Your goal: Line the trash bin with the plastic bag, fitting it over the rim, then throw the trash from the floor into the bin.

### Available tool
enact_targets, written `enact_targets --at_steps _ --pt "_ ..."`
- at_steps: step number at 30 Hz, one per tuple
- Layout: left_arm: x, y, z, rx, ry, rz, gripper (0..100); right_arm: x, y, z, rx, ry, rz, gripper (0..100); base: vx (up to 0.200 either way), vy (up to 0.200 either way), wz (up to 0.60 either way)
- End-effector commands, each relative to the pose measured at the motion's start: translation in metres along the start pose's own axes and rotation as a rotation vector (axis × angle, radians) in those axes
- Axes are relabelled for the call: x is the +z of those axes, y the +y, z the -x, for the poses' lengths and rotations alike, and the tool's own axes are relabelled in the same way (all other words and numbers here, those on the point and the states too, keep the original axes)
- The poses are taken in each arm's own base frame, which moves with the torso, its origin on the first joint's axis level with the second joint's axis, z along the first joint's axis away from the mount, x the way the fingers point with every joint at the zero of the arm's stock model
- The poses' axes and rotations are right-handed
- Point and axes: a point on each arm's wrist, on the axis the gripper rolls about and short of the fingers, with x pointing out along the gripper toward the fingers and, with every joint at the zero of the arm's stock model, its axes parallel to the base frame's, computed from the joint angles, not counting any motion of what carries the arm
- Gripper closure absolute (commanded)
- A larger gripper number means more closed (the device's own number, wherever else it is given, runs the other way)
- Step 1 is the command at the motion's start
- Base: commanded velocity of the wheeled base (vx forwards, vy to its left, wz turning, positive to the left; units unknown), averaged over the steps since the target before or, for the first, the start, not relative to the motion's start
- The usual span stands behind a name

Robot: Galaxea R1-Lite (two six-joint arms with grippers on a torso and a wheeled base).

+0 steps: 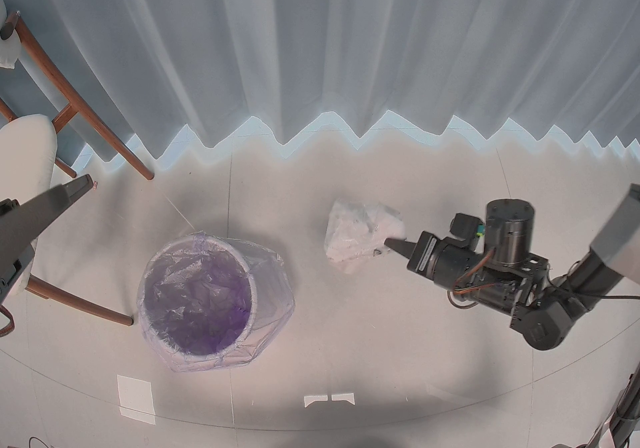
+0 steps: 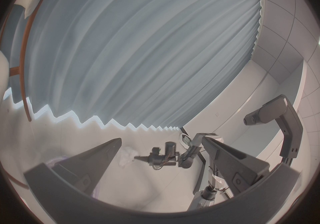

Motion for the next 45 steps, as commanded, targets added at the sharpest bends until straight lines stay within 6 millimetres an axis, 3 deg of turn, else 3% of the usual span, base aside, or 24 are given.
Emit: enact_targets --at_steps 1,5,12,17,26,32,45 --pt "-0.010 0.007 -0.004 0.007 0.043 0.032 0 0.023 0.038 0.052 0.179 -0.102 0.030 100 0.000 0.000 0.00" --pt "-0.019 0.010 -0.010 -0.013 0.086 0.064 0 0.022 0.051 0.057 0.251 -0.135 0.040 100 0.000 0.000 0.00" --pt "-0.026 0.015 -0.015 -0.009 0.114 0.085 0 0.016 0.048 0.060 0.282 -0.155 0.027 100 0.000 0.000 0.00" --pt "-0.026 0.012 -0.012 0.000 0.105 0.084 0 0.007 0.054 0.059 0.299 -0.122 0.027 100 0.000 0.200 0.00" --pt "-0.026 0.014 -0.014 0.038 0.093 0.081 0 -0.007 0.049 0.039 0.325 -0.136 0.038 100 0.000 0.200 0.00" --pt "-0.029 0.014 -0.015 0.029 0.106 0.088 0 -0.019 0.035 0.017 0.282 -0.219 0.074 100 0.000 0.200 0.00" --pt "-0.033 0.015 -0.015 0.038 0.114 0.057 0 -0.047 0.041 0.016 0.295 -0.123 0.085 100 0.000 0.200 0.00"
